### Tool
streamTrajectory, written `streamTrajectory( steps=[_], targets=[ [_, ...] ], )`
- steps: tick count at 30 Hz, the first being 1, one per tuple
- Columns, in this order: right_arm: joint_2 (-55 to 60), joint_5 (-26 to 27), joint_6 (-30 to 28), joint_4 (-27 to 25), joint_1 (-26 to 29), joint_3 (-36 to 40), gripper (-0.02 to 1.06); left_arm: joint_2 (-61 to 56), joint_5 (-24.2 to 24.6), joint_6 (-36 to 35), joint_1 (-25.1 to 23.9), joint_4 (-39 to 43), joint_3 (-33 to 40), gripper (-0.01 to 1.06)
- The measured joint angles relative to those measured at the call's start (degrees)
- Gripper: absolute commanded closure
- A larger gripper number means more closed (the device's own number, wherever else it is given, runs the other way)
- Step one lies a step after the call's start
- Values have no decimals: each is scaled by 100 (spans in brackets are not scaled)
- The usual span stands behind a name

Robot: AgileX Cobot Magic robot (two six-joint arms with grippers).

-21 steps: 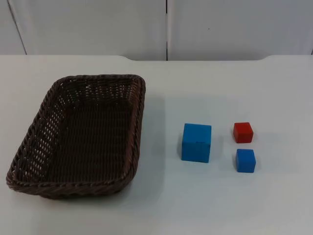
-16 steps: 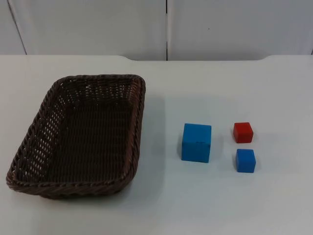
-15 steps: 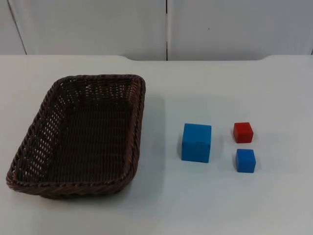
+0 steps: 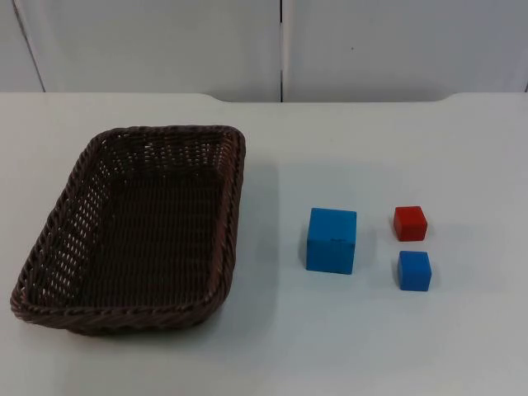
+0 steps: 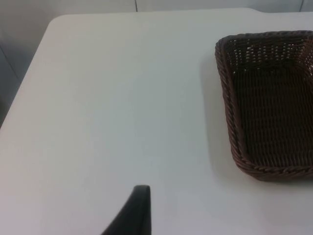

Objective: Pick up the basket with the left hand and place the largest block into the basket with the right hand.

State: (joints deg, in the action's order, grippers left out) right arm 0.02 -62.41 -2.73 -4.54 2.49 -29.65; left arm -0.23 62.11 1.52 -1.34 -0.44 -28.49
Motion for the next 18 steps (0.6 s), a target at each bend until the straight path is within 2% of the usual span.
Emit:
streamTrajectory(
  steps=[18],
  targets=[
    [0, 0, 0, 0, 0, 0, -1, 0, 0, 0, 0, 0, 0, 0]
  ],
)
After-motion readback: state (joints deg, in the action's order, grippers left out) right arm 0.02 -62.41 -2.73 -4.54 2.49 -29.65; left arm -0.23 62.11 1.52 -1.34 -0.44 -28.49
